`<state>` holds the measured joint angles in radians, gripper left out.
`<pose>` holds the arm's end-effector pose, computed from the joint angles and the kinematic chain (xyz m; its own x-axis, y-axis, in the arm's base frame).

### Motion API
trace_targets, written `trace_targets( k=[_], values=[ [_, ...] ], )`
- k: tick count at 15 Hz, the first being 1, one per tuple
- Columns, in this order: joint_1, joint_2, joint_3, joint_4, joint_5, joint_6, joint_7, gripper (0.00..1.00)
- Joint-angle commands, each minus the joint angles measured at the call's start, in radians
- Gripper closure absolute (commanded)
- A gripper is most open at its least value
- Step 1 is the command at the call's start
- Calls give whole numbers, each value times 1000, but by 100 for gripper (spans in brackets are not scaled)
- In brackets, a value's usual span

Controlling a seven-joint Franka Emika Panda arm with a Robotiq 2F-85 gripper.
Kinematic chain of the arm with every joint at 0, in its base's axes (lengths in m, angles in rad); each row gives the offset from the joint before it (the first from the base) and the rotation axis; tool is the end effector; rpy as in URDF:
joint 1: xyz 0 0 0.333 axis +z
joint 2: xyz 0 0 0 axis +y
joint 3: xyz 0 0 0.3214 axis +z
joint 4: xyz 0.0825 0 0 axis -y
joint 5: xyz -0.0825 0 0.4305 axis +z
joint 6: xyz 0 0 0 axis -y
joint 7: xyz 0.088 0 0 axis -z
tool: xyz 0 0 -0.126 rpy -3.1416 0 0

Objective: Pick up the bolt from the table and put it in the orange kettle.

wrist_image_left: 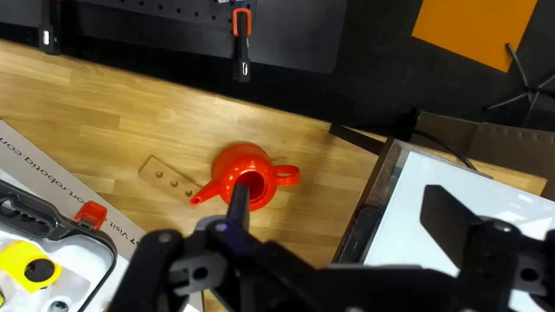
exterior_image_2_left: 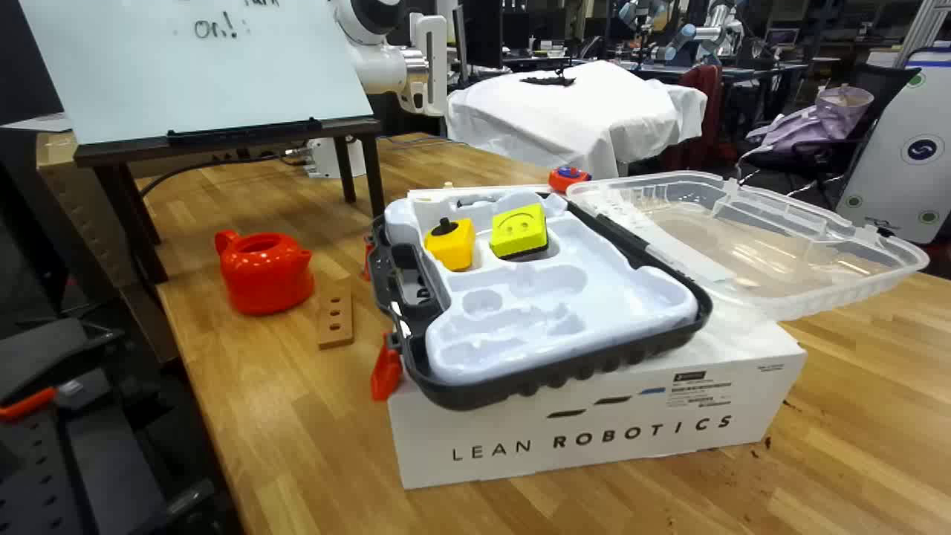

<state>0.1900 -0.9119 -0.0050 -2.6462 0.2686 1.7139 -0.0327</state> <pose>0.3096 0.0883 0.4826 0.9836 0.1797 -0.0169 0.1688 -0.9490 -0.2663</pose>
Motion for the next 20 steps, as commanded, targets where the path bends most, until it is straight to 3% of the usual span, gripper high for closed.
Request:
trace_targets(
  k=[1, 6, 11, 12, 15, 20],
  values=[
    [-26, 1, 19, 3, 14, -7, -16, 0],
    [-73, 72, 59, -8, -31, 120, 29, 0],
    [-80, 246, 129, 9, -28, 307, 144, 0],
    [-59, 187, 96, -17, -22, 268, 102, 0],
    [-59, 249, 117, -4, -23, 311, 136, 0],
    [-63, 246, 117, 1, -24, 311, 136, 0]
  ],
)
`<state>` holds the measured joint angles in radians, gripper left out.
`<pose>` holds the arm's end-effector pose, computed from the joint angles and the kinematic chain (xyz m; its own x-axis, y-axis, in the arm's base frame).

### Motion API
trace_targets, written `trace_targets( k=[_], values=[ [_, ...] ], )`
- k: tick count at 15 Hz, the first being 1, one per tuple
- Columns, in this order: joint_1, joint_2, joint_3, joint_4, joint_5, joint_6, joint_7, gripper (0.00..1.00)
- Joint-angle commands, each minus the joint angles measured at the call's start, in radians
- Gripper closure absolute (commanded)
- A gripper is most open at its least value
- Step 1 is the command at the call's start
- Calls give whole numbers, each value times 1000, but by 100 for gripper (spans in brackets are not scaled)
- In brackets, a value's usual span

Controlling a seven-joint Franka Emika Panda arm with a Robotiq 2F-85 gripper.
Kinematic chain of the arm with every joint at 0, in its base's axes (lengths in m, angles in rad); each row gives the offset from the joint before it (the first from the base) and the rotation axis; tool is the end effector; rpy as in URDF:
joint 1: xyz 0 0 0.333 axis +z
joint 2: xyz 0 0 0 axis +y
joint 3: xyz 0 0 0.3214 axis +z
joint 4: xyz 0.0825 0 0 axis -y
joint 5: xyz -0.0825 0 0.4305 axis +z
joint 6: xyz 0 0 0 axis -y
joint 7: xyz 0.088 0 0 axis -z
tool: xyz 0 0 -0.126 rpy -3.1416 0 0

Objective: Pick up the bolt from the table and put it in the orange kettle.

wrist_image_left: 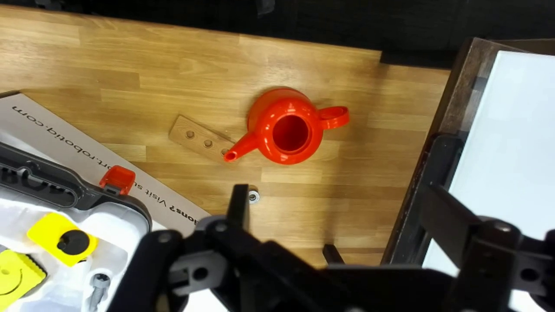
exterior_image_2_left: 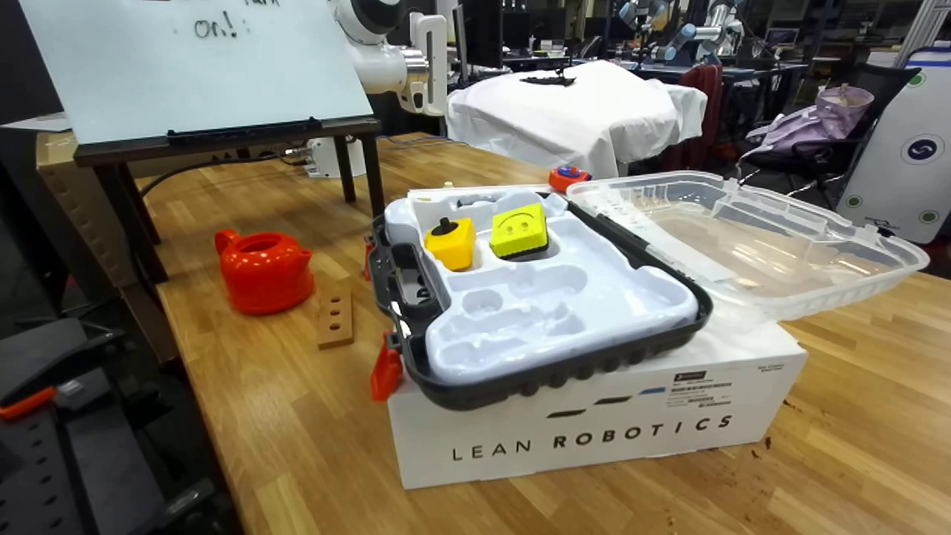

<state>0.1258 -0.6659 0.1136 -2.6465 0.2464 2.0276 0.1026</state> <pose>0.3749 0.1067 0.4185 0.9997 0.0085 0.0230 0.0120 -0.9873 -0.1581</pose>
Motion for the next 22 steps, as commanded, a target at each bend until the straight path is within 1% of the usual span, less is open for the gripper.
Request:
trace_targets(
  k=[1, 2, 4, 7, 9, 11, 12, 14, 15, 17, 22],
  values=[
    [1, 0, -2, 2, -2, -2, 1, 0],
    [1, 0, -2, 2, -2, -2, 1, 0],
    [-18, 26, 24, 8, -48, 49, 19, 0],
    [-17, 126, 35, 44, -80, 129, 31, 0],
    [0, 216, 39, 80, -70, 163, 42, 0],
    [-10, 307, 67, 118, -106, 197, 79, 0],
    [-5, 351, 70, 141, -107, 202, 89, 0],
    [-11, 423, 91, 181, -161, 222, 136, 0],
    [8, 366, 67, 134, -124, 217, 99, 0],
    [9, 400, 69, 148, -131, 218, 108, 0],
    [9, 379, 68, 143, -131, 217, 108, 0]
  ],
)
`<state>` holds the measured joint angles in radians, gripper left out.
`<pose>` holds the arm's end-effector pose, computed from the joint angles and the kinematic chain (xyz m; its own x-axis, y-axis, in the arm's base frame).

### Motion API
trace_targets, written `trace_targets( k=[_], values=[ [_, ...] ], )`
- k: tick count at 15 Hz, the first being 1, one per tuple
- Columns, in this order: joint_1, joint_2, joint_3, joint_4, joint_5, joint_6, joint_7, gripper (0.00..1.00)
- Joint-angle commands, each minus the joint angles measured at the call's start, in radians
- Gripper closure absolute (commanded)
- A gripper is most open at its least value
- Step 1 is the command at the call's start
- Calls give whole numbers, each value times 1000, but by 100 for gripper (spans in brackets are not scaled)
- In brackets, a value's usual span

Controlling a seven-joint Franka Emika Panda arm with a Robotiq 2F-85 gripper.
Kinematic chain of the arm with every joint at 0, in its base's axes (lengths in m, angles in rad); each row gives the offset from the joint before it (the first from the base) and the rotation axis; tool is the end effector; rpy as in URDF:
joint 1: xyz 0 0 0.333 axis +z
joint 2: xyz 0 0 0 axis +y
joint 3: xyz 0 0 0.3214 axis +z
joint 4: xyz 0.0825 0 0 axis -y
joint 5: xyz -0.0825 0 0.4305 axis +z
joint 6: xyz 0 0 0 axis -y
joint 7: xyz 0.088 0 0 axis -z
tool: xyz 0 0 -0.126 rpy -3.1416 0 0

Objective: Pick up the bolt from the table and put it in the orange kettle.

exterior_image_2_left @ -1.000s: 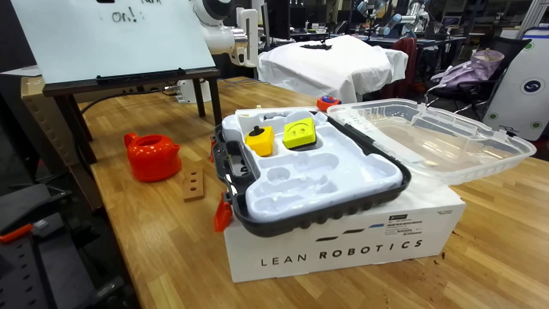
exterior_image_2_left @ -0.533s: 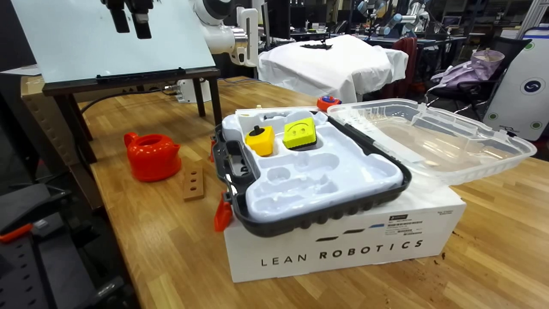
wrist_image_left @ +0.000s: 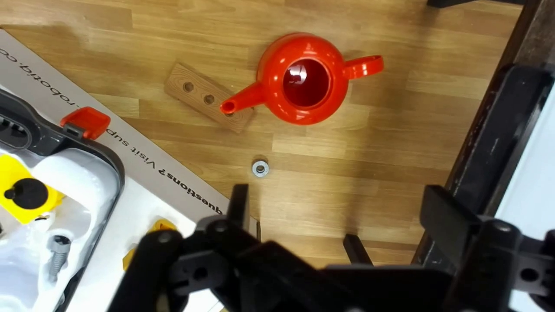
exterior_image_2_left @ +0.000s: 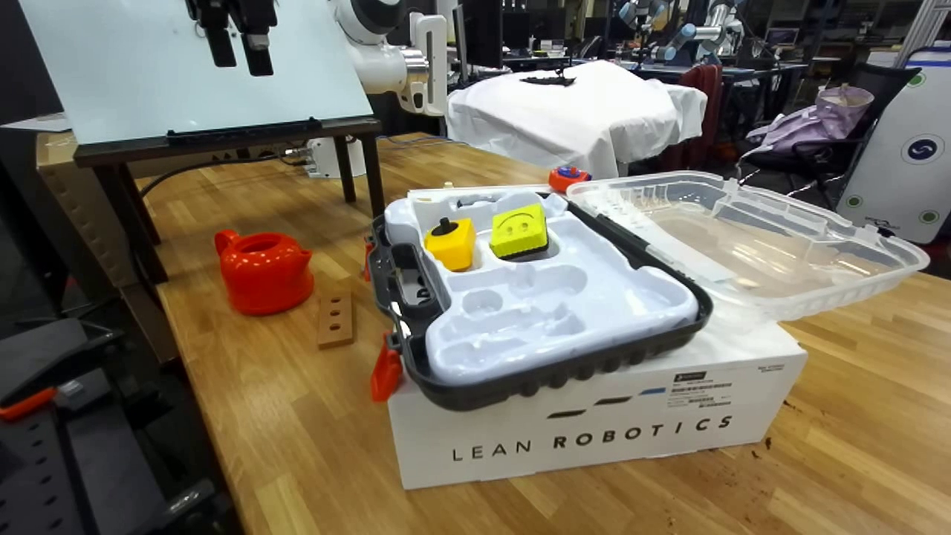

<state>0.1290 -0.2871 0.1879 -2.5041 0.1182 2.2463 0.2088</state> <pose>0.4492 0.1496 0.3456 0.9995 0.0281 0.0158 0.0288 -0.9986 -0.0454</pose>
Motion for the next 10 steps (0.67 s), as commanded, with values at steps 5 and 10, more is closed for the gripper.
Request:
trace_targets(
  k=[5, 10],
  values=[
    [-7, 26, -8, 19, -11, -11, 29, 0],
    [-29, 122, -44, 48, 15, 72, 53, 0]
  ],
)
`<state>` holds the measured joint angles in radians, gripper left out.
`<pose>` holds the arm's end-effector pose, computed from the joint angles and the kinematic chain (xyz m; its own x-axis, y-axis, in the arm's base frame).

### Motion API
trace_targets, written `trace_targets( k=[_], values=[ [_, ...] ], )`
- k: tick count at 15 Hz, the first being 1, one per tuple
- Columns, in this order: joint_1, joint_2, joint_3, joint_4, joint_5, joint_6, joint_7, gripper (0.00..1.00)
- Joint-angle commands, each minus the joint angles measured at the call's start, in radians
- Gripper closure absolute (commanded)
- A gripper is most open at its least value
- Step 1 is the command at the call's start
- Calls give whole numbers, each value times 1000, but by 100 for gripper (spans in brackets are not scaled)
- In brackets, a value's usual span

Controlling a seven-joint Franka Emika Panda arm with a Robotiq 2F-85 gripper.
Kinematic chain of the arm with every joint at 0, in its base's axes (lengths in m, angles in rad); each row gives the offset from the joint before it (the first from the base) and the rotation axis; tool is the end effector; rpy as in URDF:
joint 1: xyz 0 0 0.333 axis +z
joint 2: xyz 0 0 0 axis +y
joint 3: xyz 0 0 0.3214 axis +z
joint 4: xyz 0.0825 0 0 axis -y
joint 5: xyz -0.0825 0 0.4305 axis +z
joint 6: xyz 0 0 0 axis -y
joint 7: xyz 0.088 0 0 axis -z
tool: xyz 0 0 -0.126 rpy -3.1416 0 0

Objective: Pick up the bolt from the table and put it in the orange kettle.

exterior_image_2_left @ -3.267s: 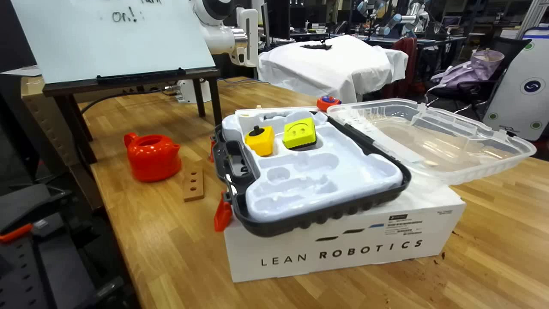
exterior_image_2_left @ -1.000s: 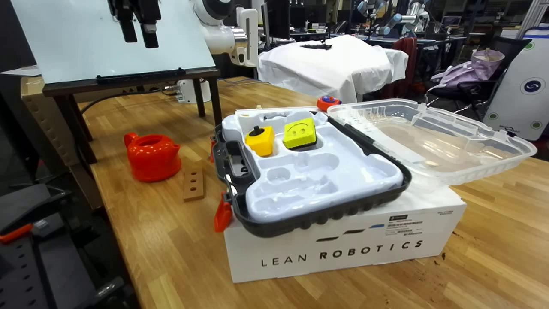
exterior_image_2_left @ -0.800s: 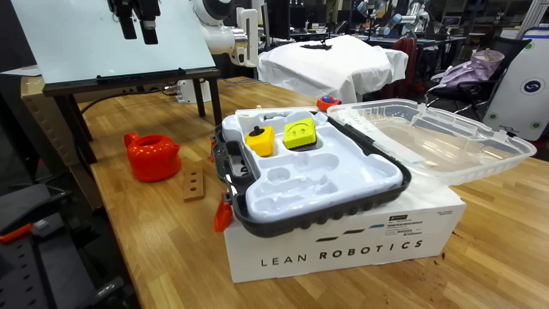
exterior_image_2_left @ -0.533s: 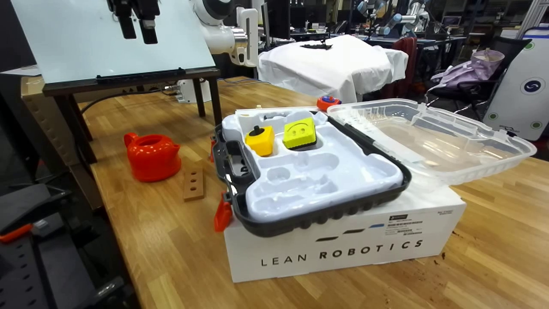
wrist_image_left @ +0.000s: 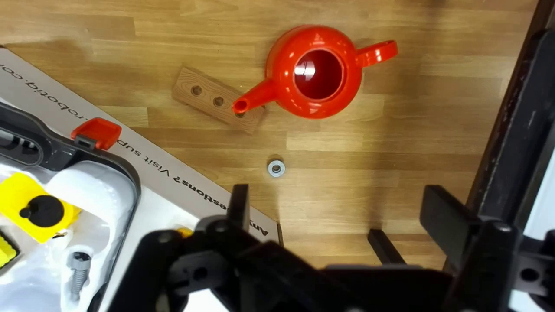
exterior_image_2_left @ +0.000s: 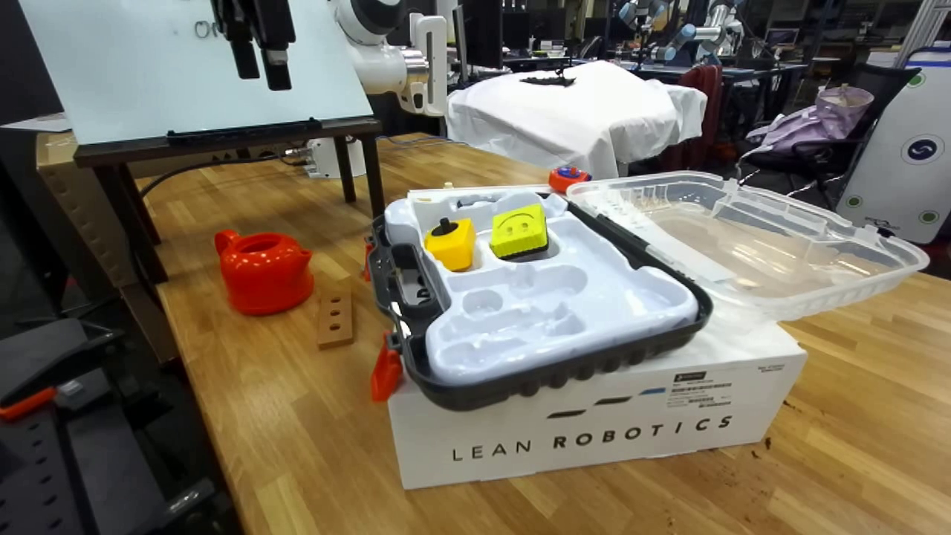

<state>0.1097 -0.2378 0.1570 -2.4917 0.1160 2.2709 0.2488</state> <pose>0.4631 0.1291 0.3312 0.9982 -0.0603 0.0001 -0.0602 -0.9967 -0.0546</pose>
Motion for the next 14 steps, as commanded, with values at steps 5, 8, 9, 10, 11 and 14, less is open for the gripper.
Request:
trace_targets(
  k=[5, 8, 9, 10, 11, 14],
  values=[
    [-11, 259, -23, 83, -32, 126, 61, 0],
    [1, 368, -38, 112, -91, 142, 133, 0],
    [2, 321, -36, 80, -55, 131, 88, 0],
    [4, 346, -38, 87, -59, 132, 94, 0],
    [4, 351, -38, 89, -59, 132, 93, 0],
    [4, 334, -37, 89, -59, 132, 94, 0]
  ],
)
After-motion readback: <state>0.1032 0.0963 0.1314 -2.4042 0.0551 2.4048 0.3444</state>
